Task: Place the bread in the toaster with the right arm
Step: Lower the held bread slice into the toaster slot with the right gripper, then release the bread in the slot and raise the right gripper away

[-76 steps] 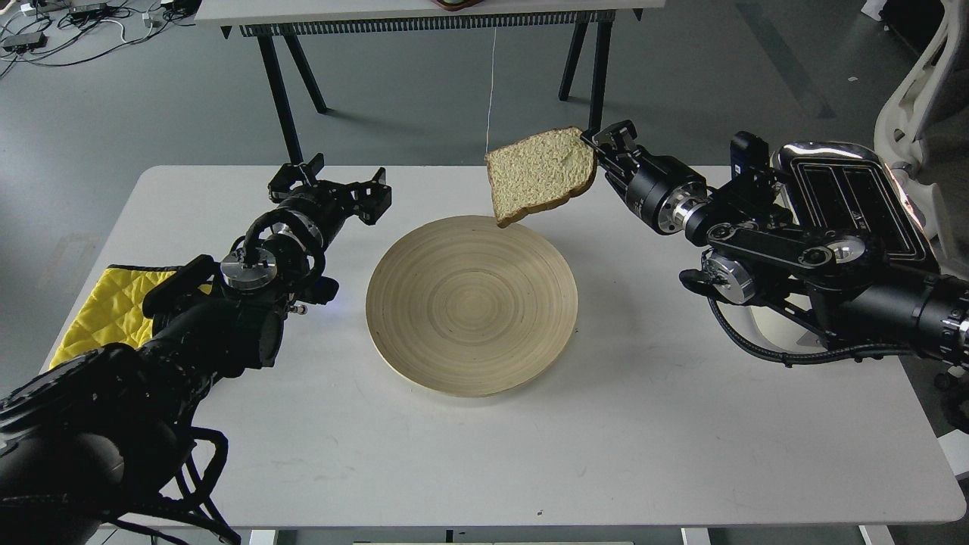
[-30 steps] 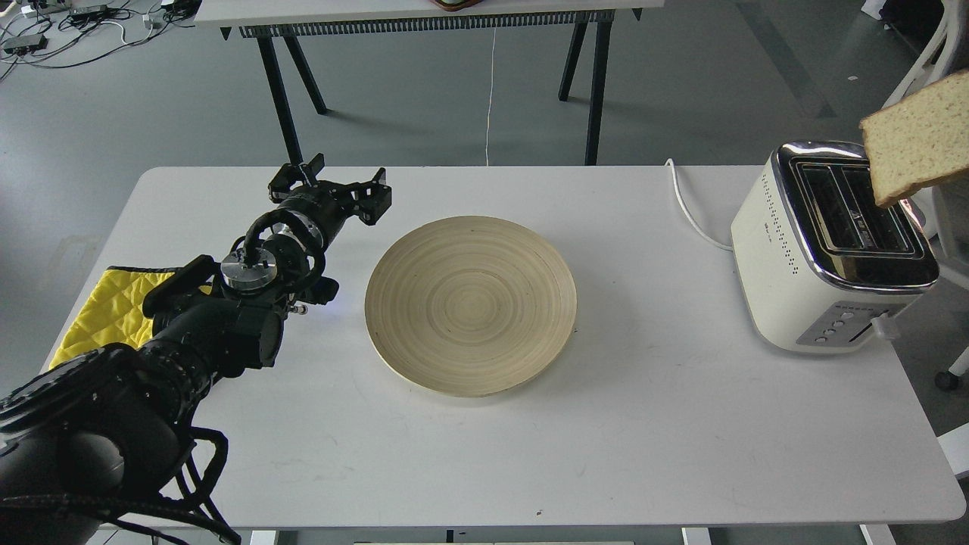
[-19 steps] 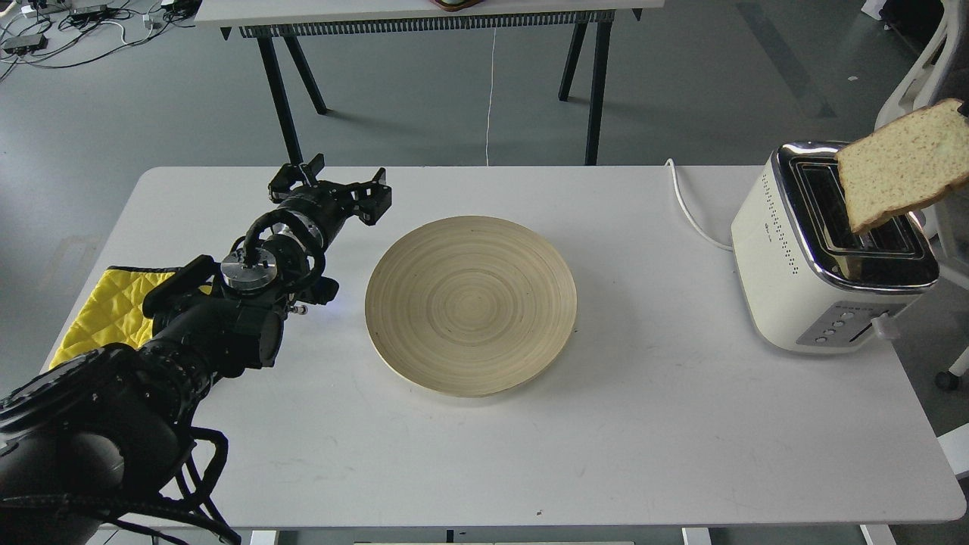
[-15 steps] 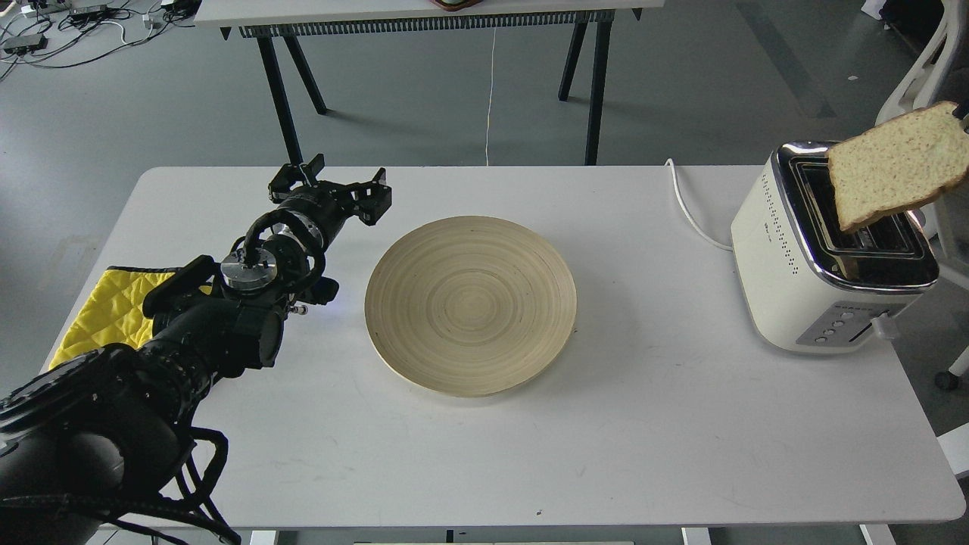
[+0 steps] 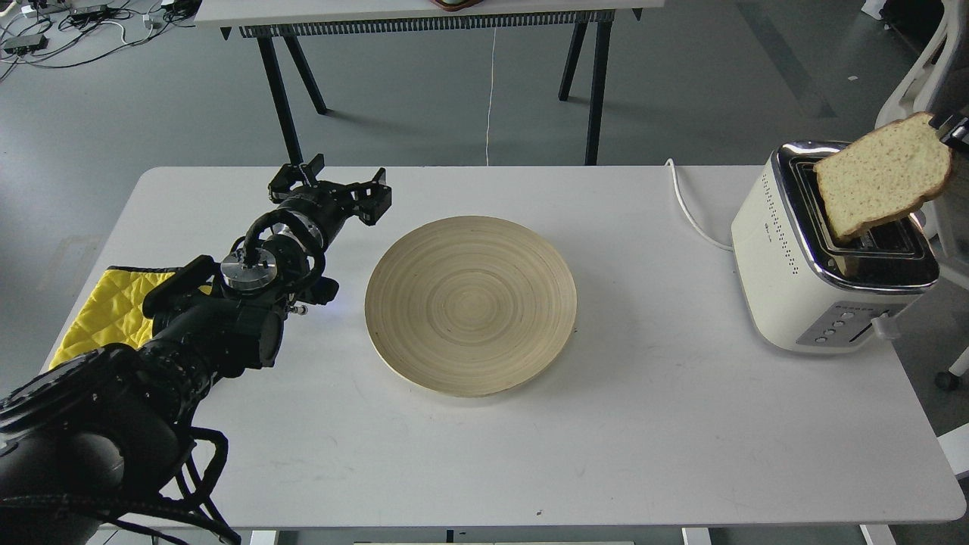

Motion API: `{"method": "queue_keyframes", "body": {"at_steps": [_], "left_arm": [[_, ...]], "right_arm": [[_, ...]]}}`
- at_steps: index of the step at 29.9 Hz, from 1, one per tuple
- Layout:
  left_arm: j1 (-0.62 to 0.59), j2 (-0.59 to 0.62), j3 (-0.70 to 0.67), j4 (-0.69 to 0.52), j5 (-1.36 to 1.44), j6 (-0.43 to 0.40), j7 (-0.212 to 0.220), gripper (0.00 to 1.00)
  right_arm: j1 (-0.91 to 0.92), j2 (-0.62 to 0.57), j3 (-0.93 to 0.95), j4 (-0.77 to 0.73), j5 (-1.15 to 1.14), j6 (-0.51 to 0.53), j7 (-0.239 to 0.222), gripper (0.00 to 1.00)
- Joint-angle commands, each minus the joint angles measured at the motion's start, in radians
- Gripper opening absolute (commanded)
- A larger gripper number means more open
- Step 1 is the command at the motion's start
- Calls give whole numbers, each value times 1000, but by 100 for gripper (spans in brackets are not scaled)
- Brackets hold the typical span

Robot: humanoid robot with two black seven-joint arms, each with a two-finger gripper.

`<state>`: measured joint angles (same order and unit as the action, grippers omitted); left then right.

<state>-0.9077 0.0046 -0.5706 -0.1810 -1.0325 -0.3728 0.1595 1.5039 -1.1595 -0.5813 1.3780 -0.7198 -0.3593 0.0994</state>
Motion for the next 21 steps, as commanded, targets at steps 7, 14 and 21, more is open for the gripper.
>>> {"method": "queue_keyframes", "body": {"at_steps": [7,14,21], "left_arm": [[1,0,0,0,0,0,0,100],[0,0,0,0,0,0,0,100],[1,0,0,0,0,0,0,100]], "right_arm": [[-22,4,1,-5,2,-6,-38,12],[-50,46,8,-13,5,-26,-43,14],[-82,116,9,-16,65,-59,-43,25]]}}
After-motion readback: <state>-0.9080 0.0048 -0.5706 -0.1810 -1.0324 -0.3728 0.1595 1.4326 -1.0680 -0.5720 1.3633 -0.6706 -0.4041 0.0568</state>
